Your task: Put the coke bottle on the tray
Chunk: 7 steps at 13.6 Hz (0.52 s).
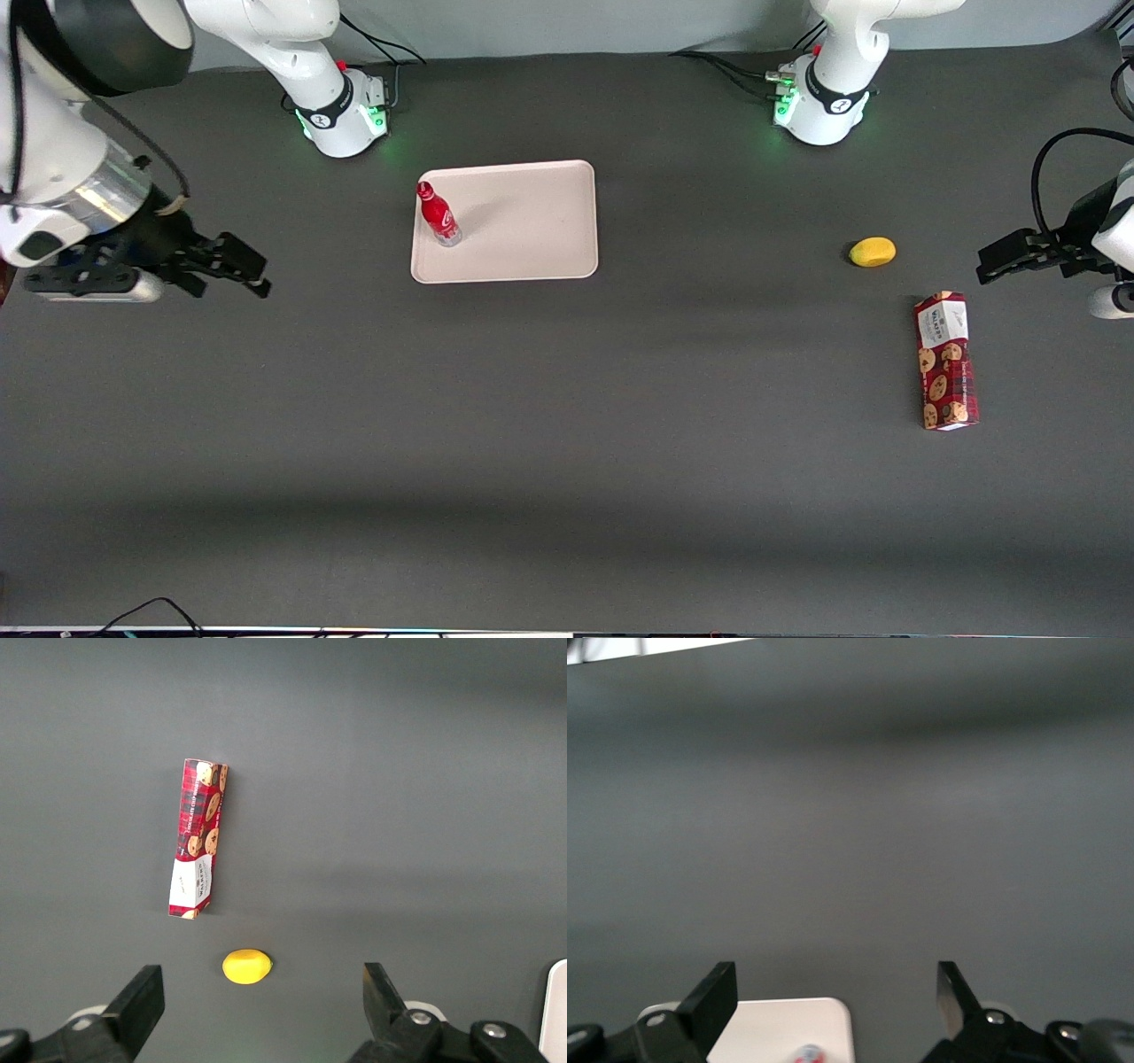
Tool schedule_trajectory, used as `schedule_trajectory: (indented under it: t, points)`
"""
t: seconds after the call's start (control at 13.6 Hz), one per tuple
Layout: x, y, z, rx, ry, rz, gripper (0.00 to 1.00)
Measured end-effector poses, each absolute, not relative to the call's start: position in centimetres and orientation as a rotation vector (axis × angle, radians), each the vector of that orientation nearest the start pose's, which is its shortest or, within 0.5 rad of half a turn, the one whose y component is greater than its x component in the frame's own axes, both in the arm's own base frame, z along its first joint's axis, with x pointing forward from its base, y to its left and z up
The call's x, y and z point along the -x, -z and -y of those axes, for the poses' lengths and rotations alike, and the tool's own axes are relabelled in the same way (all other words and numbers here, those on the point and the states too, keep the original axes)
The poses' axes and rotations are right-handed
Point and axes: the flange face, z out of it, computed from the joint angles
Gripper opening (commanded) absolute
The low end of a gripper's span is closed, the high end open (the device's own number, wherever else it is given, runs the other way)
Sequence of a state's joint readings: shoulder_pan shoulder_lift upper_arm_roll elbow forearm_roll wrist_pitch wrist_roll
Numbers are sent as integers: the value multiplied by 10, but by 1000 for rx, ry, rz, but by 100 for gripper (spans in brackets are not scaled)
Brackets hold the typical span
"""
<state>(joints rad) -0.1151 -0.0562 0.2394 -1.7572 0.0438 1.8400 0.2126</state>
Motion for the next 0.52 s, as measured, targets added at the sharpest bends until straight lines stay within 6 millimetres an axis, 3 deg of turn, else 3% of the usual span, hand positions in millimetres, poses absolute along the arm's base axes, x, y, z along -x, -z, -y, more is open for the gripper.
schedule_trajectory:
  t: [0.22,0.3,0.52]
  points:
    - [-551,-609,-59,3137,179,-161,100]
    - [-552,-613,-44,3142,179,-175,100]
    - [-555,-609,-27,3142,165,-189,100]
